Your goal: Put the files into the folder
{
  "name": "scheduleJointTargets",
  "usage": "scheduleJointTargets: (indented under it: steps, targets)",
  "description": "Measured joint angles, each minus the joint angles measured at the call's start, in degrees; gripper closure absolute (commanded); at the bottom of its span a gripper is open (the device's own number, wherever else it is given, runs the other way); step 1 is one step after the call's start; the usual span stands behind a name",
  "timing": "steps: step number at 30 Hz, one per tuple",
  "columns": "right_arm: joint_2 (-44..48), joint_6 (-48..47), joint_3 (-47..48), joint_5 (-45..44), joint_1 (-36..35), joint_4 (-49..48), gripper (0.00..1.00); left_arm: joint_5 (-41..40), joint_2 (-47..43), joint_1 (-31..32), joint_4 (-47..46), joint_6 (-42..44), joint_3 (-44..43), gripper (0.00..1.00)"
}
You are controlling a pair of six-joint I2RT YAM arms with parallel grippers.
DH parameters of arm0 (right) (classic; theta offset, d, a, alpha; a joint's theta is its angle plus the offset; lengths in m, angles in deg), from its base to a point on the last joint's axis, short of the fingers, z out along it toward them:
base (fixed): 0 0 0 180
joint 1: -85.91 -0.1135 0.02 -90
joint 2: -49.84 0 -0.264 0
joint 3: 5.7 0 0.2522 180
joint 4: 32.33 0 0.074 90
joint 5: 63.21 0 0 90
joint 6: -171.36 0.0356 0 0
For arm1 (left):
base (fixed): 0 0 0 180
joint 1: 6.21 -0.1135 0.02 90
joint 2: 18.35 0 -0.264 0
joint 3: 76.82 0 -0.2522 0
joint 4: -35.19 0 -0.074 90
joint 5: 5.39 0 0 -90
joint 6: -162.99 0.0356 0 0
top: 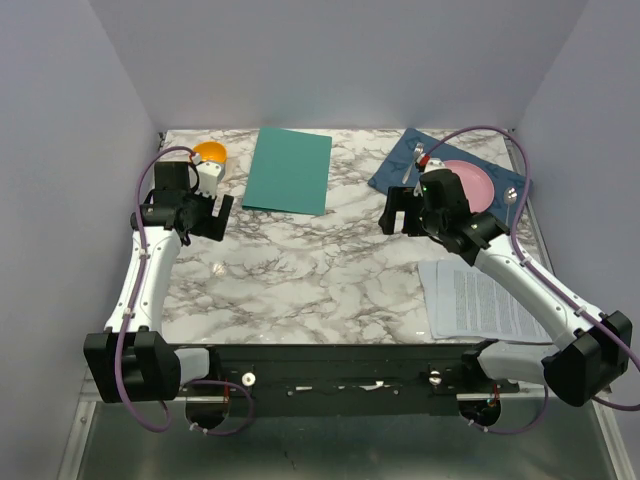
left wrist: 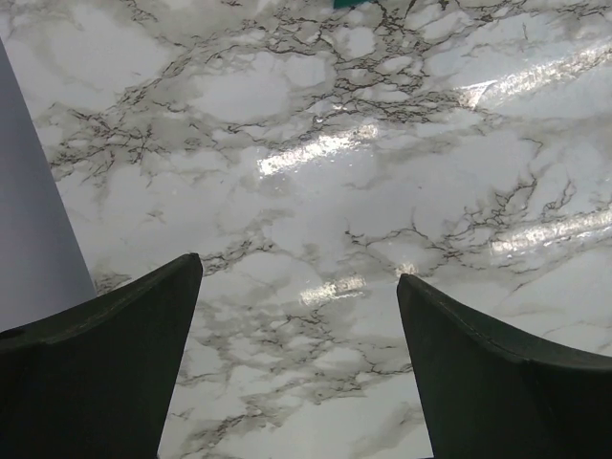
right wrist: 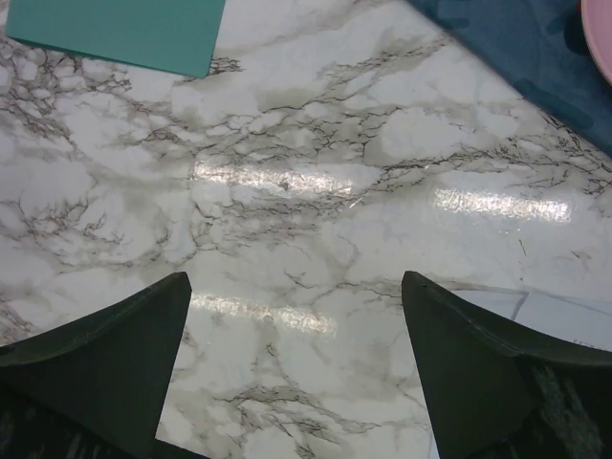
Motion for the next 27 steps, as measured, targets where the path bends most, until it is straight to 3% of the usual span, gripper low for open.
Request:
scheduleJointTargets:
  steps: [7, 15, 21, 27]
  targets:
    - [0.0, 0.0, 0.0, 0.0, 0.0, 0.0, 0.0, -0.7, 0.0, 2.4, -0.9, 3.5, 0.4, 0.01]
    - [0.0, 0.0, 0.0, 0.0, 0.0, 0.0, 0.0, -18.3, 4.6, 22.6, -14.7, 15.4, 11.2, 0.01]
    - [1.2, 0.1, 0.1, 0.0, 0.0, 0.0, 0.01, -28.8, 16.9, 23.2, -28.1, 24.5, 12.5, 0.01]
    - [3.1, 0.4, 0.9, 0.0, 0.0, 0.0, 0.02, -33.3, 26.9, 23.2, -39.7, 31.6, 9.4, 0.01]
